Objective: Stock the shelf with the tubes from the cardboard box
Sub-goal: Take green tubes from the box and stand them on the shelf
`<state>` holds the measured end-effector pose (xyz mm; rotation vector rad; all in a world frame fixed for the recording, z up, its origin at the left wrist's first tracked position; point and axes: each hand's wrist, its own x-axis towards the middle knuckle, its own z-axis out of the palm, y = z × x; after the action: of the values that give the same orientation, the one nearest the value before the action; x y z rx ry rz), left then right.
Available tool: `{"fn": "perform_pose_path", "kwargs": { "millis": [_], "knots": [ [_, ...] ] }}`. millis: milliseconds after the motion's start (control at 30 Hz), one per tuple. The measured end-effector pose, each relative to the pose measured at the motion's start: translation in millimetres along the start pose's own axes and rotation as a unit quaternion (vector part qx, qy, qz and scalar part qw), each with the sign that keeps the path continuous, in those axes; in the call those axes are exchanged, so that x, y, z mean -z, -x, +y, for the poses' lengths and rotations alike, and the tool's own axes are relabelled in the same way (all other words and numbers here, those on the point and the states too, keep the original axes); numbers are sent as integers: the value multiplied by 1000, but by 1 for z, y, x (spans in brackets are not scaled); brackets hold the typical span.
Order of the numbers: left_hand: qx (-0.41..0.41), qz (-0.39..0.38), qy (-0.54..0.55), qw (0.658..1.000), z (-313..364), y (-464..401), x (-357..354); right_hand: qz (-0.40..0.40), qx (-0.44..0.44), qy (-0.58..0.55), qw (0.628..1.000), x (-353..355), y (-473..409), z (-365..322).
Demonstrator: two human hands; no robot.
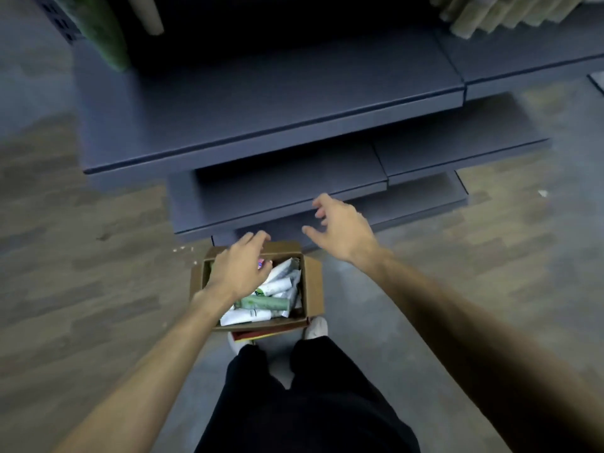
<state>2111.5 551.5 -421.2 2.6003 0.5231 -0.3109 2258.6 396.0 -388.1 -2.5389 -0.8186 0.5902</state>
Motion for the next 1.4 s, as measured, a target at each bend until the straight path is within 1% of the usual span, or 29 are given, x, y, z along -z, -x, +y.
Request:
{"fn": "perform_pose_path", "kwargs": {
  "millis": [100, 200, 367, 467, 567, 767, 900, 1033, 1267, 1333, 1400],
  "knots": [
    [49, -5, 28, 998, -10, 9, -19, -50, -12, 5, 999, -23, 4, 22],
    [85, -29, 47, 995, -27, 20, -39, -106, -19, 6, 994, -45, 3, 33],
    [138, -48, 70, 987, -56, 30, -65, -162, -32, 11, 986, -84, -10, 39],
    [155, -52, 79, 983, -80, 28, -78, -175, -55, -17, 983, -112, -15, 44],
    [173, -71, 83, 979, -102, 21, -93, -191, -63, -13, 980, -143, -15, 48],
    [187, -119, 52, 974, -131, 7, -129, -227, -92, -21, 969, -203, -6, 61],
    [213, -153, 70, 962, -153, 7, -156, -252, -99, 1, 963, -243, -8, 70],
    [227, -175, 71, 955, -174, 7, -175, -260, -107, 11, 960, -273, -20, 76],
    [259, -133, 67, 954, -198, -15, -204, -266, -104, 42, 958, -312, -39, 77],
    [256, -133, 71, 955, -200, -24, -213, -274, -87, 66, 956, -320, -38, 76],
    [246, -137, 63, 958, -201, -31, -221, -279, -48, 106, 953, -325, -39, 74]
  ]
}}
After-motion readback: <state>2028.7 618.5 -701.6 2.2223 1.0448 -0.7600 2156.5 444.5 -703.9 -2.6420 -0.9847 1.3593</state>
